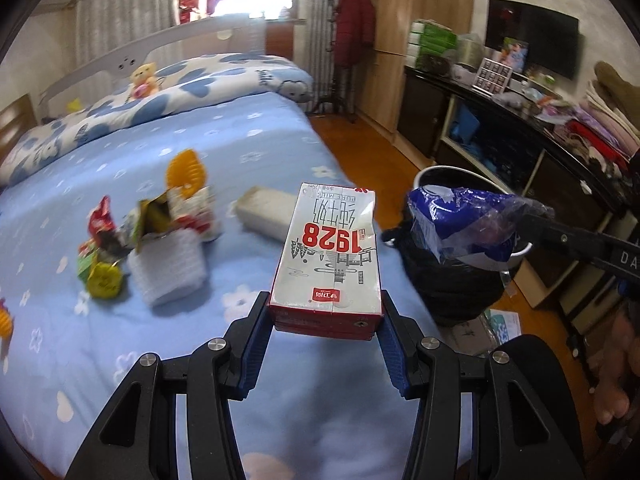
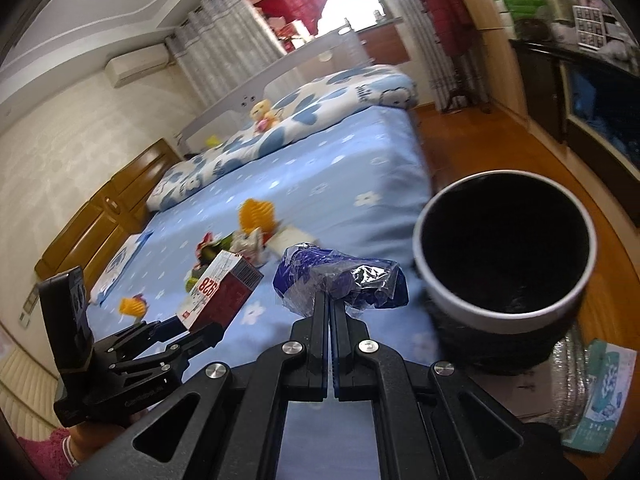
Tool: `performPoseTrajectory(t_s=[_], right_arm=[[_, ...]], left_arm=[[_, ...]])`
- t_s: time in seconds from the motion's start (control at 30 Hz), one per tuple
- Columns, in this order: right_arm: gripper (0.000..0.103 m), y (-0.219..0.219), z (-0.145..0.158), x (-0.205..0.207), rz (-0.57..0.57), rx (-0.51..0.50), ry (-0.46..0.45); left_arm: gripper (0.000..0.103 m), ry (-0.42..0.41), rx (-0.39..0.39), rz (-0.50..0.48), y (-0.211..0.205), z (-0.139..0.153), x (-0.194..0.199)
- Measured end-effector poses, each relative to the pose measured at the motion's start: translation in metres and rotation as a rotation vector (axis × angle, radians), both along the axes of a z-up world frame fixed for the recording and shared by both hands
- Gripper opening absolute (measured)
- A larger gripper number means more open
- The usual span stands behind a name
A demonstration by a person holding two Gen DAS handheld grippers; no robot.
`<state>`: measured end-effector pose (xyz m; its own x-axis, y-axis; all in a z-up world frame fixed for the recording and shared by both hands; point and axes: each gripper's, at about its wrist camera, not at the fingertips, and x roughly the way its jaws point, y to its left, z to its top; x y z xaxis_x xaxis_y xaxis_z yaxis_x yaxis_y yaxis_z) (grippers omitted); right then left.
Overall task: Collect trash
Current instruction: 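Carry carton and blue wrapper over the bin and open both tools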
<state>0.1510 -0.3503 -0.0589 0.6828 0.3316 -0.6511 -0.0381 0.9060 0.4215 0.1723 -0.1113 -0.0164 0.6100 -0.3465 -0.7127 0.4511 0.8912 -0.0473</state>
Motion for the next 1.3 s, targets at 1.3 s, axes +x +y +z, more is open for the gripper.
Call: performPoseTrajectory(t_s=[1.3], right_arm=[[0.001,-0.127,-0.020,0.032,-0.195,-0.081,0.120]], left_arm=[[0.050,0.059,0.091,-0.242,-0.168,-0.021,0.119]])
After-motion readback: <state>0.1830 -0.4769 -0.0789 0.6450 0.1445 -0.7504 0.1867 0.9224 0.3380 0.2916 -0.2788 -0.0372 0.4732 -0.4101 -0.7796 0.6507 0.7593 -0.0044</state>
